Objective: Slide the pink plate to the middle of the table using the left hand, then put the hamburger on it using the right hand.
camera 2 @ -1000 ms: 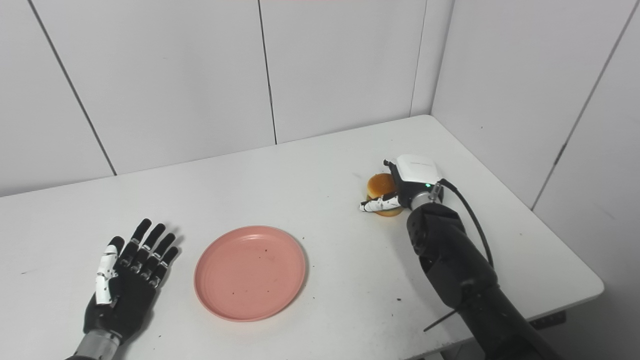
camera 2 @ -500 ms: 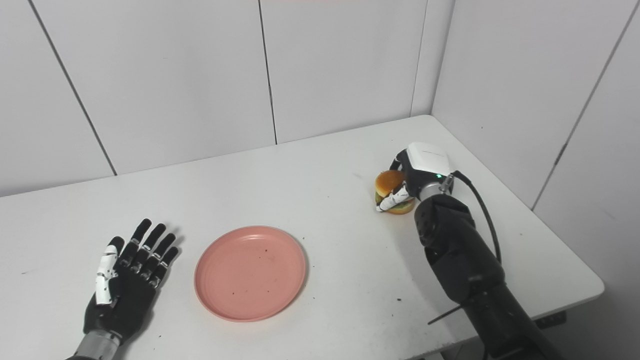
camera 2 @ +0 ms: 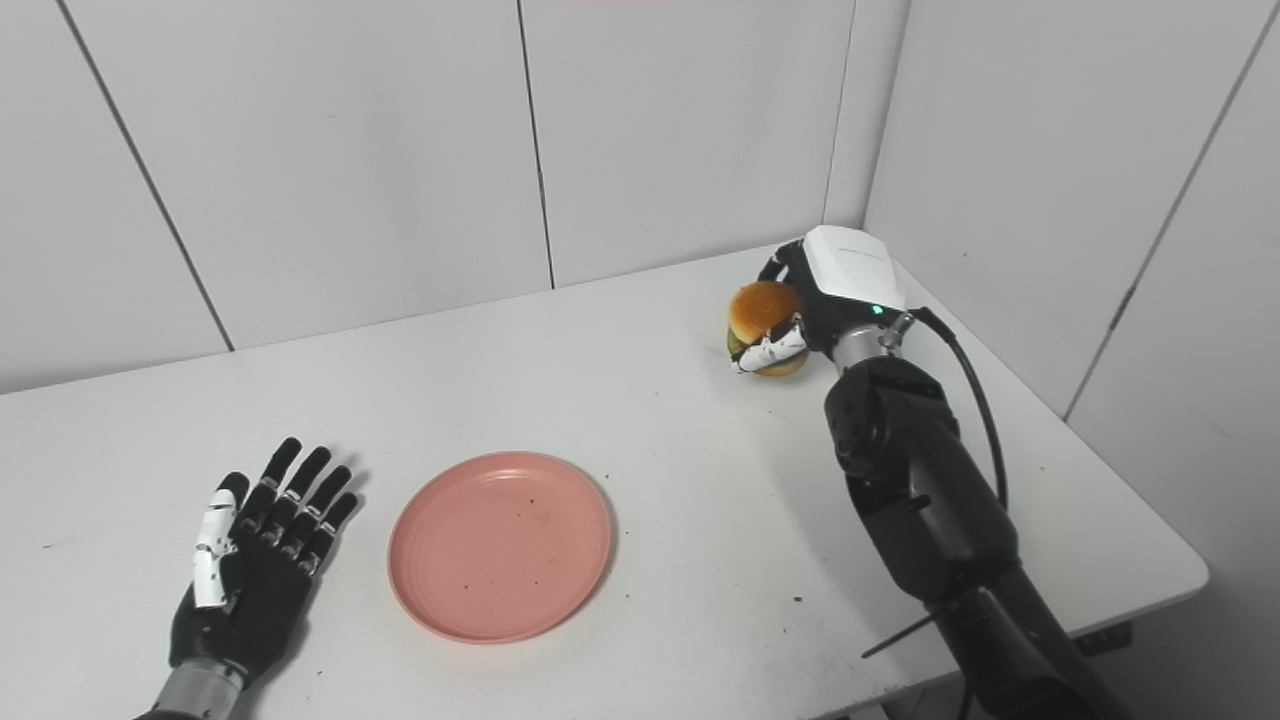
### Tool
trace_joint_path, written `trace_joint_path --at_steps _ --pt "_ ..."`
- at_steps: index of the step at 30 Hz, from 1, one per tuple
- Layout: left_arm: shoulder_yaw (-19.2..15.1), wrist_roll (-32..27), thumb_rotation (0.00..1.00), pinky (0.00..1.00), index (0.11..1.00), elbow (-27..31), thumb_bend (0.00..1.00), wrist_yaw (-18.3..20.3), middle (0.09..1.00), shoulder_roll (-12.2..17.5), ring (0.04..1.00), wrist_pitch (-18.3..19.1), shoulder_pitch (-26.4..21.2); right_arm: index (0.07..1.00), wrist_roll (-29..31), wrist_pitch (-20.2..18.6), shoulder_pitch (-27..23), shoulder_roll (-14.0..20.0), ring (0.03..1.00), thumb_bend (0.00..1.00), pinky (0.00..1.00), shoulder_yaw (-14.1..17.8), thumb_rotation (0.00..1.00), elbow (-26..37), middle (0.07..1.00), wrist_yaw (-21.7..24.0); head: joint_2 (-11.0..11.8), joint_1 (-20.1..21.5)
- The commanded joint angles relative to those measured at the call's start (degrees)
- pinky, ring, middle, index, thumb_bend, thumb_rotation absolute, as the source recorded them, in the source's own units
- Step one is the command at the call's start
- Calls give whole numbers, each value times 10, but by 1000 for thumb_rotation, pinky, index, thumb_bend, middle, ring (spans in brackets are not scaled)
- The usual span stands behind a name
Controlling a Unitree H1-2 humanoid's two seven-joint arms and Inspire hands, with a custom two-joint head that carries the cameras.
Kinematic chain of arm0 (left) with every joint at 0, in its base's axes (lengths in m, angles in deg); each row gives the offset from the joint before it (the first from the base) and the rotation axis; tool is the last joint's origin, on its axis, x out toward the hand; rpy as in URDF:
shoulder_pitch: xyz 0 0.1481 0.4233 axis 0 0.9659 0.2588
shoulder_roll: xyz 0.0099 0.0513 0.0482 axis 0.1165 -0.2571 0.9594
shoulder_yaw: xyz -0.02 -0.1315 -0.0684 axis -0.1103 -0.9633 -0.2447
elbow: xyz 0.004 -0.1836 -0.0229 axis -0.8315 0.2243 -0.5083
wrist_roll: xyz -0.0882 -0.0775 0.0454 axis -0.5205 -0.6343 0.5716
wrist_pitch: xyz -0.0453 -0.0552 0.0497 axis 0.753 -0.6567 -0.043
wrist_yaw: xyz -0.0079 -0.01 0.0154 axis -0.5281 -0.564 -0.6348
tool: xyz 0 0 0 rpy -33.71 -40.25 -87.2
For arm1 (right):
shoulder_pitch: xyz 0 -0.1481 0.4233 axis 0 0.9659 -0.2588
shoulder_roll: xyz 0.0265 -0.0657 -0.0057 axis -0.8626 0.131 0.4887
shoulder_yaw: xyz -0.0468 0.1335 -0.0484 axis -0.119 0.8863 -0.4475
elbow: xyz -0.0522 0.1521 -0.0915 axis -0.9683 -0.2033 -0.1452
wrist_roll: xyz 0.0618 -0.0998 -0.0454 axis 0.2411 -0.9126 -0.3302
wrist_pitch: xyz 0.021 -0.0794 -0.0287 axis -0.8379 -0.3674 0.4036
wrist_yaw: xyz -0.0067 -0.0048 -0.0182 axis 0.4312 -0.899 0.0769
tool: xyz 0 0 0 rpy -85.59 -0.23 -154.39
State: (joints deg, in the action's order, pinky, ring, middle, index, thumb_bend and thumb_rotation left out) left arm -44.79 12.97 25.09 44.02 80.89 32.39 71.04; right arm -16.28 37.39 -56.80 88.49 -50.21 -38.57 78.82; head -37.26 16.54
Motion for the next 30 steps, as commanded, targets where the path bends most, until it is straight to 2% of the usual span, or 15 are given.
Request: trace_joint_path --at_steps 1,2,4,7,11,14,16,19,23,30 --pt "8 22 1000 950 938 -6 338 -26 934 -9 924 26 18 485 -4 1 -28 2 334 512 257 -6 135 39 416 6 0 -4" --pt "9 24 1000 947 936 -4 340 -29 934 -11 925 26 19 486 -5 0 -28 0 342 512 262 -8 135 46 424 10 0 -4" --pt "15 30 1000 947 935 -2 341 -32 936 -17 927 22 20 485 -14 -2 -29 -14 351 512 267 -14 136 70 434 25 -6 -37" --pt "20 37 1000 953 934 -4 344 -34 937 -24 928 15 21 483 -18 -2 -31 -29 352 512 263 -24 135 96 431 44 -9 -52" --pt "24 52 1000 930 918 -3 351 -44 921 -36 916 10 22 485 -30 3 -38 -56 300 513 219 -57 134 118 392 55 -12 -70" --pt "28 63 1000 931 914 -4 356 -50 919 -42 916 6 21 486 -45 2 -42 -83 315 513 227 -81 134 130 410 65 -16 -86" --pt "30 67 1000 935 918 -2 355 -52 924 -46 919 6 21 485 -47 12 -42 -95 330 512 236 -96 135 133 417 64 -18 -95" --pt "32 71 1000 931 919 -1 351 -55 923 -51 916 7 20 483 -46 17 -41 -115 269 513 185 -115 131 137 360 67 -22 -108" --pt "35 75 1000 931 919 -1 352 -57 924 -56 916 5 18 482 -38 29 -39 -131 247 514 168 -131 127 137 332 63 -26 -123" --pt "38 84 1000 921 918 -3 355 -59 917 -62 910 1 16 483 -40 38 -28 -157 270 515 181 -158 126 117 359 50 -31 -135"
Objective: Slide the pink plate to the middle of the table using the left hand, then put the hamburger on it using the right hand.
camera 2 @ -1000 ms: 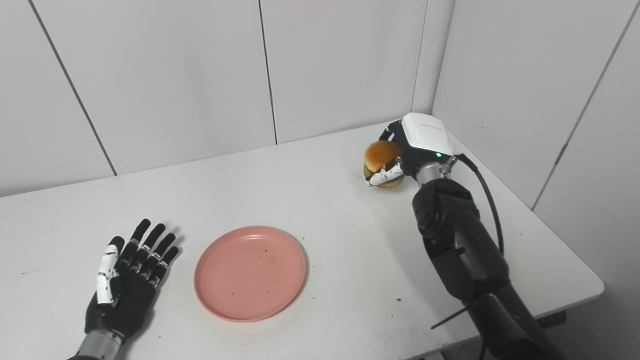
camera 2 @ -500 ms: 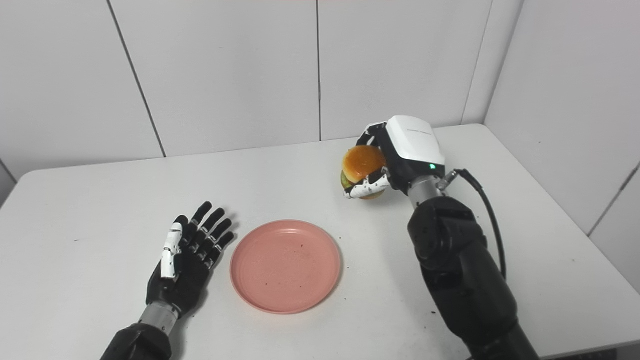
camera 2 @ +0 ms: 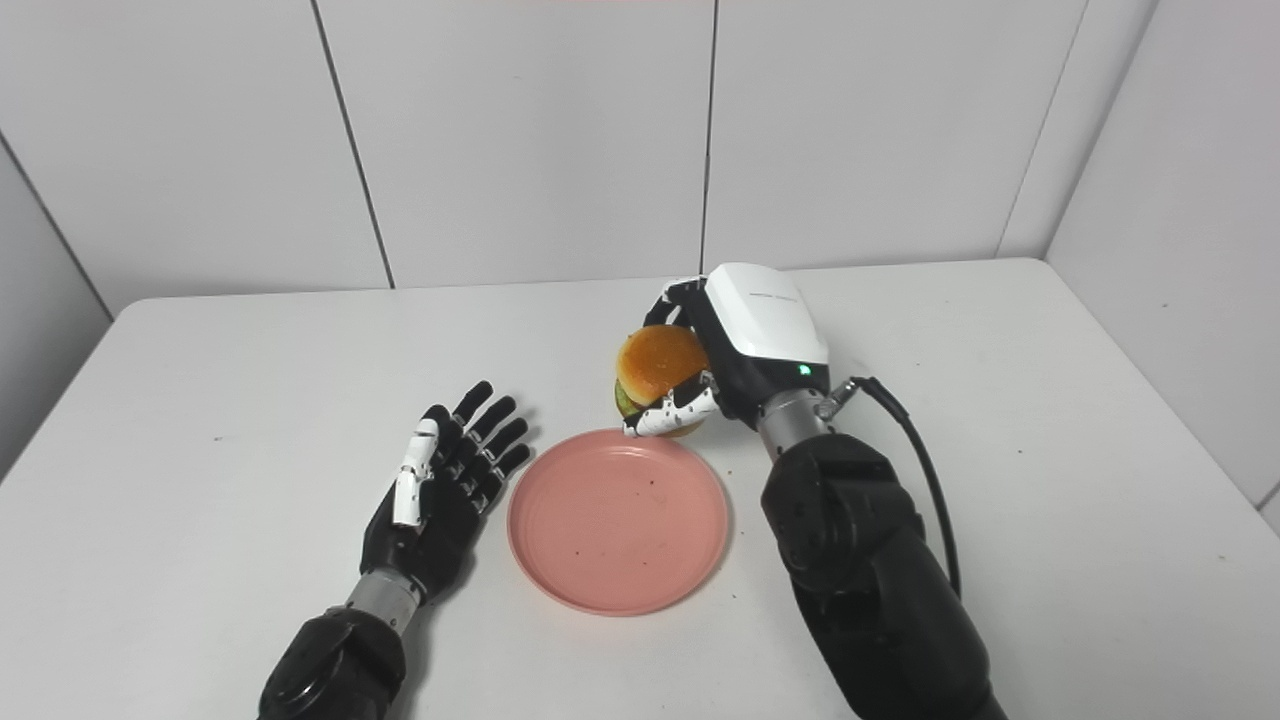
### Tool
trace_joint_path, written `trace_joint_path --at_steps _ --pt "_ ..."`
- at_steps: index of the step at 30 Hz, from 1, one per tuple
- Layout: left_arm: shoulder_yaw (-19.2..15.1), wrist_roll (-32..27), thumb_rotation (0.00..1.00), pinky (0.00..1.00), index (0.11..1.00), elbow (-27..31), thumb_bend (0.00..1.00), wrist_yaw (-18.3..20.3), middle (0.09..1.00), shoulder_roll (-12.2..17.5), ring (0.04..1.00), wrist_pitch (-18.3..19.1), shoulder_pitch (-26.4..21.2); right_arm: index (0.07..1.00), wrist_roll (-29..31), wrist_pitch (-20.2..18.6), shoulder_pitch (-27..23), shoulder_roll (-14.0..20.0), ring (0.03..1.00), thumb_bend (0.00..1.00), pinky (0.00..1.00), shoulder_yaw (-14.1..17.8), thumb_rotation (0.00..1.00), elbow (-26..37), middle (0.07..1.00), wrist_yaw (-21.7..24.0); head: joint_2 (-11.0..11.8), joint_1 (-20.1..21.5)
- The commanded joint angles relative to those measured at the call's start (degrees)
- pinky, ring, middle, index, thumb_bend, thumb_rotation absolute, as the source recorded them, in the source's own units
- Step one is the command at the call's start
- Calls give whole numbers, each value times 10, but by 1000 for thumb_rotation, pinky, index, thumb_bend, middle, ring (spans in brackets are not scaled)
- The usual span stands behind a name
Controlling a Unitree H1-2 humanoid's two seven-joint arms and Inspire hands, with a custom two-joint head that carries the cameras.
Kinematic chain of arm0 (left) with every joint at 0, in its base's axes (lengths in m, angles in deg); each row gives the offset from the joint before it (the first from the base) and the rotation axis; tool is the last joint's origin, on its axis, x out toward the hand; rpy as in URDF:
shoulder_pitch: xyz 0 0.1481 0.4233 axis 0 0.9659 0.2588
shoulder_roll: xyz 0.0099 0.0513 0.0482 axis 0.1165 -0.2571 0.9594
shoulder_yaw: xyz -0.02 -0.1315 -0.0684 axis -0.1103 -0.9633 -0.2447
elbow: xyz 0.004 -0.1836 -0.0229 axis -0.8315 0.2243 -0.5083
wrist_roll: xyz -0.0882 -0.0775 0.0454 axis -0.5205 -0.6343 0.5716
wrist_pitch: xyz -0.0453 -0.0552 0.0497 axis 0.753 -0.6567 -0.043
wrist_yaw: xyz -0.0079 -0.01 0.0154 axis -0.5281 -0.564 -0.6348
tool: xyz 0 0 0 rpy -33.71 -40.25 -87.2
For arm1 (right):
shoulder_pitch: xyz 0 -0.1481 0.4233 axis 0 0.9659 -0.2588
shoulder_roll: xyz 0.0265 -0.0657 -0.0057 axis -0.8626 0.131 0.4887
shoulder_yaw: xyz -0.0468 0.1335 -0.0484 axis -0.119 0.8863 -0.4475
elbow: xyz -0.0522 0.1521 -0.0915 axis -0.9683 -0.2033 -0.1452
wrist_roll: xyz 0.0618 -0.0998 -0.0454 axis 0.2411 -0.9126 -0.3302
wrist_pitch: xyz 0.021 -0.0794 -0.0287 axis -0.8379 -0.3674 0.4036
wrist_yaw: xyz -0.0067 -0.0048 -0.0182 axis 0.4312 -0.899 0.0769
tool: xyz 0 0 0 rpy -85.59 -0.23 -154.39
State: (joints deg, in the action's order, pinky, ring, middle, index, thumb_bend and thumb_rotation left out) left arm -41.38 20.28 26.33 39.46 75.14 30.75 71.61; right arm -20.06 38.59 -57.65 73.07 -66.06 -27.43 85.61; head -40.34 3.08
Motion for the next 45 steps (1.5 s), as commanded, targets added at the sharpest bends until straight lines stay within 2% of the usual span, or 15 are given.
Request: trace_joint_path --at_steps 1,5,9,15,22,29,34,45 --pt "5 12 1000 921 918 -16 356 -13 916 -5 910 18 10 483 -1 23 -17 -7 276 516 188 -3 127 3 365 -14 -3 -3" --pt "6 15 1000 921 916 -13 358 -16 913 -8 910 21 9 485 4 19 -8 -16 290 514 201 -12 127 -5 390 -5 -7 -7" --pt "7 16 1000 924 917 -12 360 -17 914 -10 911 22 8 484 8 31 2 -20 289 514 200 -20 130 -22 381 -17 -10 -9" --pt "5 17 1000 926 915 -8 358 -19 915 -14 914 27 7 487 17 44 19 -15 297 513 201 -30 126 -27 398 -16 -14 -10" --pt "4 15 1000 919 907 -2 355 -20 912 -14 909 31 8 489 2 40 42 -13 308 514 217 -42 128 -22 416 -11 -20 -3" --pt "5 15 1000 921 904 3 356 -22 907 -15 903 34 9 488 5 54 60 -11 326 515 231 -44 130 -29 433 -22 -24 0" --pt "3 13 1000 920 897 1 353 -22 902 -17 898 33 9 485 8 61 72 -14 277 513 193 -46 130 -38 369 -30 -25 2" --pt "8 16 1000 918 907 2 358 -20 910 -15 904 33 9 486 10 76 78 -13 274 514 186 -54 130 -55 369 -53 -23 3"
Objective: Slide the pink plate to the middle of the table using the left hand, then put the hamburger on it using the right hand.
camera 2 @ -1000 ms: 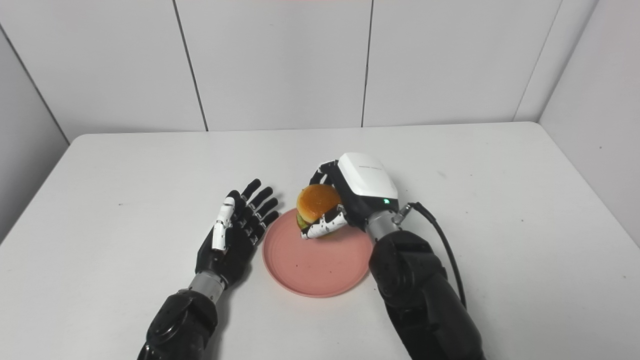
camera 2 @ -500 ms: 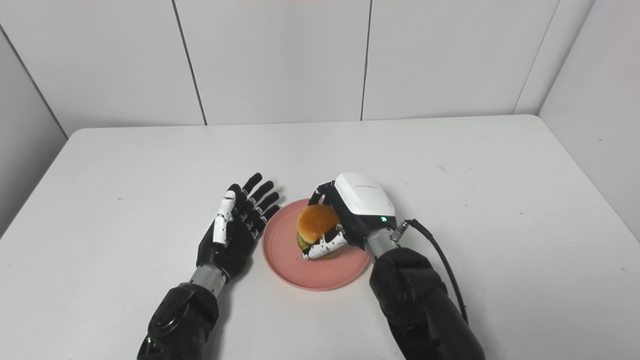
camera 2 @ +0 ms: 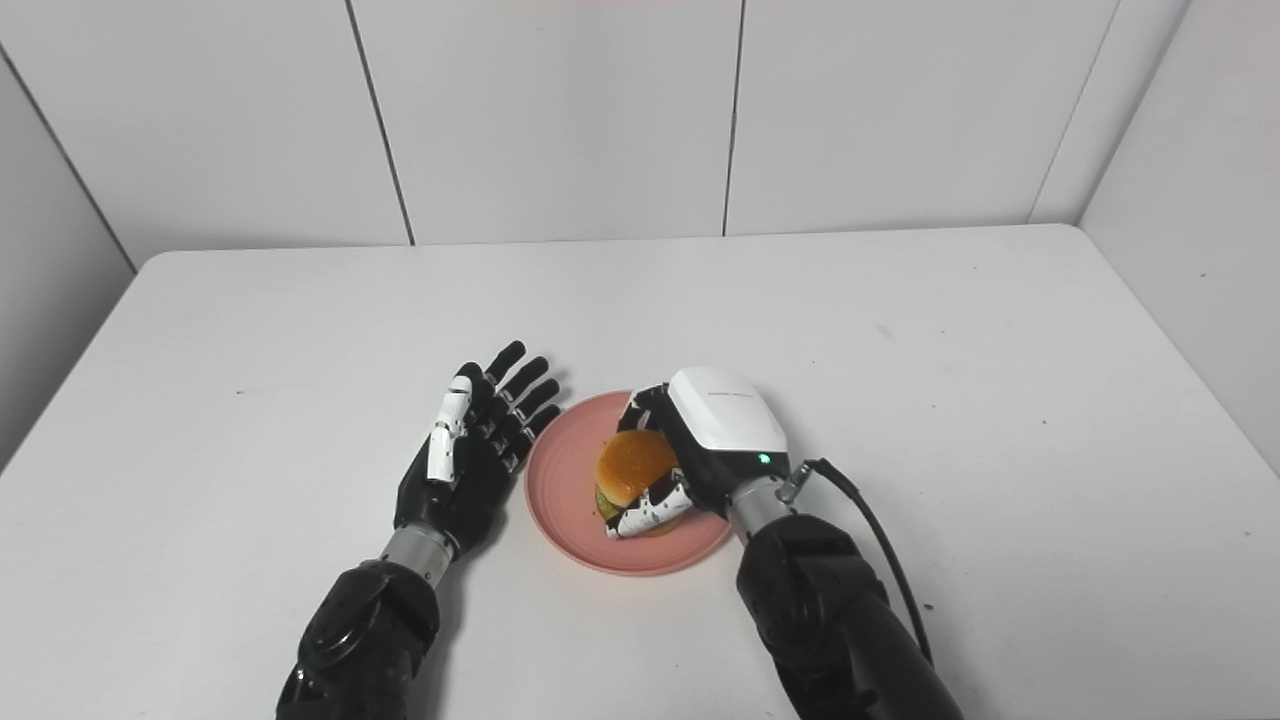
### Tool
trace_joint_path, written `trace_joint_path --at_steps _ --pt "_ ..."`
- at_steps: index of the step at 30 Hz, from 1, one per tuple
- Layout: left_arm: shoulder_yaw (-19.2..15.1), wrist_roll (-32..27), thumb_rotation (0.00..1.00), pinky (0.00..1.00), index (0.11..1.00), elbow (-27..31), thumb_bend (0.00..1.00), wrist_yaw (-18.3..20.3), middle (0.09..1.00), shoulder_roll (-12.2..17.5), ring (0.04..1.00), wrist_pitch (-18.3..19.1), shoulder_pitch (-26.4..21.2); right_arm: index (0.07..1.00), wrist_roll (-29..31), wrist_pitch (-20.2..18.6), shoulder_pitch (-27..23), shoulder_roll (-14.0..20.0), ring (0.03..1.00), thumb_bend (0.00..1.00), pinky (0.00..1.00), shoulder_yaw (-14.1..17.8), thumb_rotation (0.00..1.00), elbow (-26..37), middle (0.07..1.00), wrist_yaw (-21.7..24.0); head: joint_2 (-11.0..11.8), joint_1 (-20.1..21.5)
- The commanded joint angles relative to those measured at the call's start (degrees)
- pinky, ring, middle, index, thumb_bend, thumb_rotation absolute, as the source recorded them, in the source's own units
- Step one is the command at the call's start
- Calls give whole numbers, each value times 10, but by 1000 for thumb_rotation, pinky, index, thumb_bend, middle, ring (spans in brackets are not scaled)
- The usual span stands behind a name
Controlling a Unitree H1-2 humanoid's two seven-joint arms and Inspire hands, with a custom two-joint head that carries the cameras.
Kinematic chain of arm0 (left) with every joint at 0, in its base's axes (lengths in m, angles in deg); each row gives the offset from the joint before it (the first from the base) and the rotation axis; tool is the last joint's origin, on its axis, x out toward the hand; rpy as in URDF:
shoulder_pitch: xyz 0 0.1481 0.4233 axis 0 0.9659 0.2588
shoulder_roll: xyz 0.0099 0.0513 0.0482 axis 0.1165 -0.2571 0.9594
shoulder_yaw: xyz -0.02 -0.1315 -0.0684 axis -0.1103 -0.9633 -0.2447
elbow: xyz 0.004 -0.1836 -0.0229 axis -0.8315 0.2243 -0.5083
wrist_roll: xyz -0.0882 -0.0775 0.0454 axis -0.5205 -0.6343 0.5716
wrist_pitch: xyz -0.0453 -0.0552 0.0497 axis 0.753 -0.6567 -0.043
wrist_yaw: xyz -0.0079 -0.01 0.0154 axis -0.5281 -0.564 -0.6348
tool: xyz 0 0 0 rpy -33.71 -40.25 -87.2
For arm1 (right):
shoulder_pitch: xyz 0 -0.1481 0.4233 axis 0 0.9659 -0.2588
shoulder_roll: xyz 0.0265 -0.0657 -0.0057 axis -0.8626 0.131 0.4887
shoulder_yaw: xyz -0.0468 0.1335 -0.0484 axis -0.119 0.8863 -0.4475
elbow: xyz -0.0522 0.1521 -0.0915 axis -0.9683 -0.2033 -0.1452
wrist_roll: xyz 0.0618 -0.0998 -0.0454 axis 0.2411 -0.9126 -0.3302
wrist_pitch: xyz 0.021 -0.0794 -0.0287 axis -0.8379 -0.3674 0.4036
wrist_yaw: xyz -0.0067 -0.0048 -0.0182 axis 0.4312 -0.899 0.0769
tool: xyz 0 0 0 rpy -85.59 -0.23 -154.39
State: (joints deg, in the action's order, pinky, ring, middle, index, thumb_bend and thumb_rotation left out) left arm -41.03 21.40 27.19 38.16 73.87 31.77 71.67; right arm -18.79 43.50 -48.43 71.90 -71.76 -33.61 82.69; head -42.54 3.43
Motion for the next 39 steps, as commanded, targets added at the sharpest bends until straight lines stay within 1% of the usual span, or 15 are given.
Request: trace_joint_path --at_steps 1,5,8,9,10,11,13,15,17,18,22,24,27,37,39 --pt "4 5 1000 919 906 -7 357 -8 909 -2 903 23 8 487 -2 29 -13 -2 270 515 183 4 130 5 366 -28 0 -1" --pt "4 5 1000 921 903 -7 355 -10 907 -4 901 23 8 487 0 38 -12 0 261 515 175 4 130 -2 362 -42 -1 -1" --pt "4 5 1000 916 900 -7 355 -10 903 -4 899 24 8 487 -4 43 -14 3 284 517 195 1 134 -3 388 -49 -1 -1" --pt "4 5 1000 918 900 -8 356 -9 904 -3 901 24 7 488 -8 46 -14 5 320 517 224 -1 136 -2 427 -52 -1 -1" --pt "4 5 1000 925 903 -9 357 -8 908 -3 905 24 7 491 -12 47 -15 7 360 518 250 -4 147 0 493 -53 0 -1" --pt "5 6 1000 933 904 -9 359 -9 909 -2 908 24 6 588 -18 47 -16 9 379 619 263 -7 220 2 533 -54 0 -1" --pt "5 6 1000 938 905 -9 361 -8 910 -1 911 26 6 665 -26 47 -17 11 375 693 260 -10 276 6 543 -55 0 -1" --pt "6 6 1000 941 907 -8 360 -7 911 0 913 26 7 742 -27 51 -17 11 428 750 299 -10 340 9 609 -56 0 -1" --pt "8 9 1000 923 913 -7 357 -6 919 1 920 25 7 833 -26 57 -19 13 595 795 461 -11 457 10 752 -56 0 -1" --pt "9 10 1000 921 916 -8 355 -7 922 2 923 24 7 866 -25 62 -19 15 642 814 506 -11 497 10 792 -59 0 -1" --pt "9 9 1000 922 926 -10 354 -5 927 2 929 21 6 918 -24 77 -20 15 747 858 581 -8 566 10 877 -66 1 -1" --pt "9 9 1000 922 925 -9 354 -5 927 2 931 21 7 928 -27 79 -21 14 771 878 599 -8 591 12 893 -68 1 0" --pt "7 6 1000 924 920 -8 350 -8 929 0 937 24 6 932 -33 81 -22 15 761 912 601 -8 654 16 891 -67 2 -1" --pt "3 3 1000 947 909 -2 352 -10 925 1 942 32 7 945 -17 84 -25 15 772 935 615 2 712 36 901 -55 1 0" --pt "2 3 1000 945 910 2 355 -9 924 2 939 31 9 944 5 83 -23 11 788 946 625 12 722 41 907 -56 2 1"
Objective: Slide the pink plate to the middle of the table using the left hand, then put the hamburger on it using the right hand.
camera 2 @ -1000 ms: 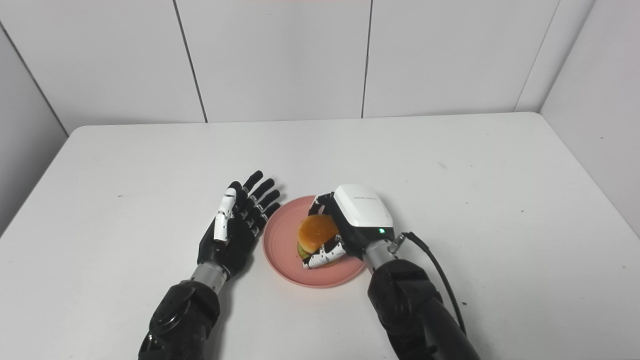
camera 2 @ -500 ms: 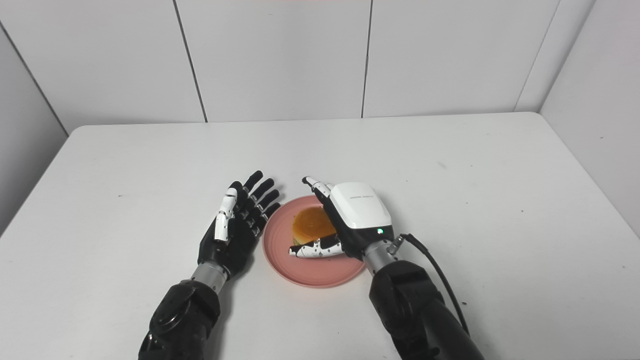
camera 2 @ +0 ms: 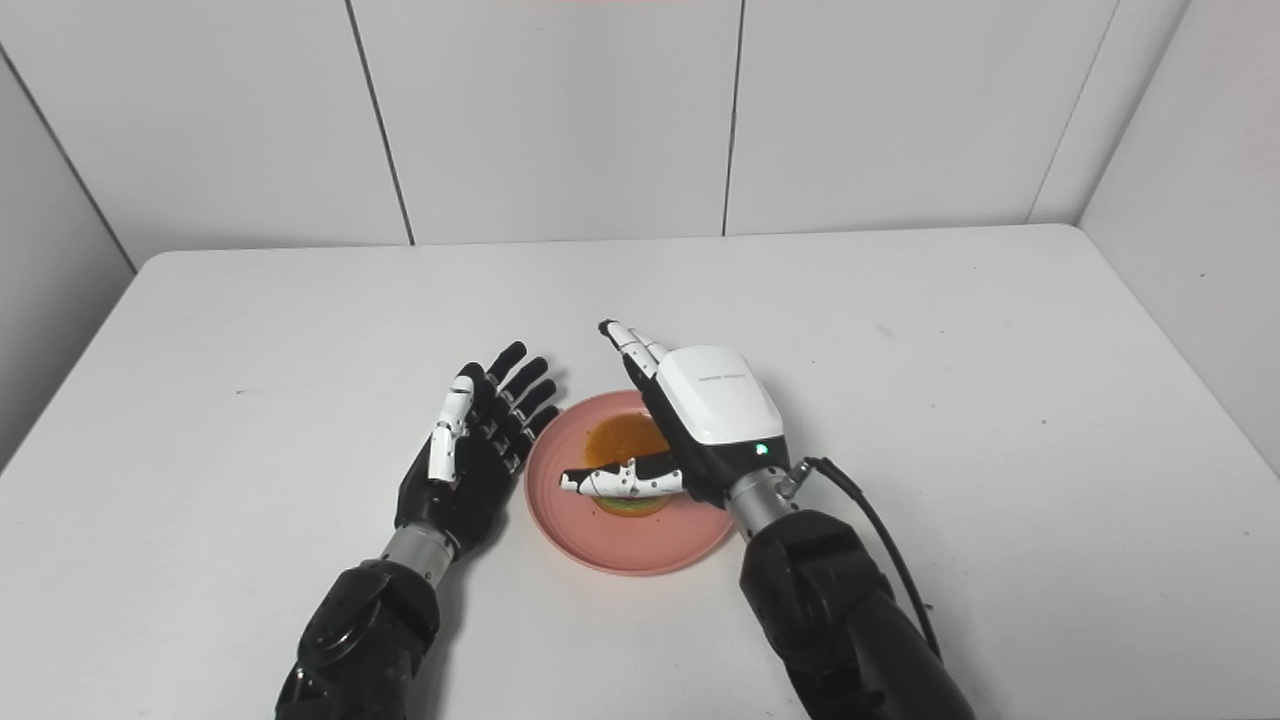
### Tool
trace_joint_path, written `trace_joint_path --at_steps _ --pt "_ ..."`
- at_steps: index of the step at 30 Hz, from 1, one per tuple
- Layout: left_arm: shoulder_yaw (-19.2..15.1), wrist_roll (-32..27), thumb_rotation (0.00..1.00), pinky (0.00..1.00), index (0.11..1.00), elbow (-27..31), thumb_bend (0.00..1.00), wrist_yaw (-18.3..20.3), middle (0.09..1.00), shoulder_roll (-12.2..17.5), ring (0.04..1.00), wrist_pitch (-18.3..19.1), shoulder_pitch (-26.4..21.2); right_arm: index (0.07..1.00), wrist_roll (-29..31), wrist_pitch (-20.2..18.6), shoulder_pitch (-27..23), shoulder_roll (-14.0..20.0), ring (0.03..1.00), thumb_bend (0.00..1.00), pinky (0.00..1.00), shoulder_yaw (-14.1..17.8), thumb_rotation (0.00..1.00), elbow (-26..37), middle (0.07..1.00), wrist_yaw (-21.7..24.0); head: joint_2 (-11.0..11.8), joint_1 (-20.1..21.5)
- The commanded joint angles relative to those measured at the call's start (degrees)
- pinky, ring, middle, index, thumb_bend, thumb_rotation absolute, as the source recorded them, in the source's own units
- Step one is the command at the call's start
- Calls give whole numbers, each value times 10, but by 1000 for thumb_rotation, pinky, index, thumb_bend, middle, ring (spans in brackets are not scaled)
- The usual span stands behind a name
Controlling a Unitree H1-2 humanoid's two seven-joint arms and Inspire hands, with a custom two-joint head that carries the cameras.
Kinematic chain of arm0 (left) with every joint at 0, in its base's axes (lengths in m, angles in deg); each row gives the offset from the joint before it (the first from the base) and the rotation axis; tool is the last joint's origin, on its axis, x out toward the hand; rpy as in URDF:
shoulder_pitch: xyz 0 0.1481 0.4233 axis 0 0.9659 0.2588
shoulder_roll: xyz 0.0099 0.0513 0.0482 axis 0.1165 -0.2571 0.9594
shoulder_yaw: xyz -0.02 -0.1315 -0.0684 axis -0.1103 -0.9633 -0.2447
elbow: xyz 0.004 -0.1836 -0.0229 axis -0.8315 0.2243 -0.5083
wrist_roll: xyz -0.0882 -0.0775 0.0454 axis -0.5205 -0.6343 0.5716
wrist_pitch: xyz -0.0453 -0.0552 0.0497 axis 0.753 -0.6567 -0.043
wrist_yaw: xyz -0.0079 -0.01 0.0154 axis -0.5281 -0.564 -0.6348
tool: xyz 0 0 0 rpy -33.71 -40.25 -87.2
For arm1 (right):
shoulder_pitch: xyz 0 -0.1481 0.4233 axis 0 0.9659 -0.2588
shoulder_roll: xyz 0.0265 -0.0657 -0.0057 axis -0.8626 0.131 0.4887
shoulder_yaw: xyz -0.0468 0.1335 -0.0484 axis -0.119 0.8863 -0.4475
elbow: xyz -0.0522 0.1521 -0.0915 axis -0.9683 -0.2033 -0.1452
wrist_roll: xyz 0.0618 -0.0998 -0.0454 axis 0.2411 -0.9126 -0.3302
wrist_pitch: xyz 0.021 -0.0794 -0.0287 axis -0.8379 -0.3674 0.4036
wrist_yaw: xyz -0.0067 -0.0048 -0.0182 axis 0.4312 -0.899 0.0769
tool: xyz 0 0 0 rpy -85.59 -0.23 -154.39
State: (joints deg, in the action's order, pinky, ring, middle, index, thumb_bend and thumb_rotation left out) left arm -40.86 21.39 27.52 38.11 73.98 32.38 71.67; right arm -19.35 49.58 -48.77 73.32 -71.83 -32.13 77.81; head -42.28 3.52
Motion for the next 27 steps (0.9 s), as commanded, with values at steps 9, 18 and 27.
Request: trace_joint_path --at_steps 9,18,27 --pt "22 72 1000 919 922 73 366 -31 922 20 905 4 27 1000 190 45 32 -57 945 810 832 115 969 67 996 -63 2 6" --pt "52 140 1000 999 987 136 358 -30 995 46 984 -60 58 1000 402 139 97 -96 999 671 977 207 1000 1 1000 -102 2 14" --pt "57 159 1000 1000 1000 138 392 -23 1000 68 1000 -122 86 1000 416 172 144 -112 1000 558 988 207 1000 -24 1000 -129 1 30"
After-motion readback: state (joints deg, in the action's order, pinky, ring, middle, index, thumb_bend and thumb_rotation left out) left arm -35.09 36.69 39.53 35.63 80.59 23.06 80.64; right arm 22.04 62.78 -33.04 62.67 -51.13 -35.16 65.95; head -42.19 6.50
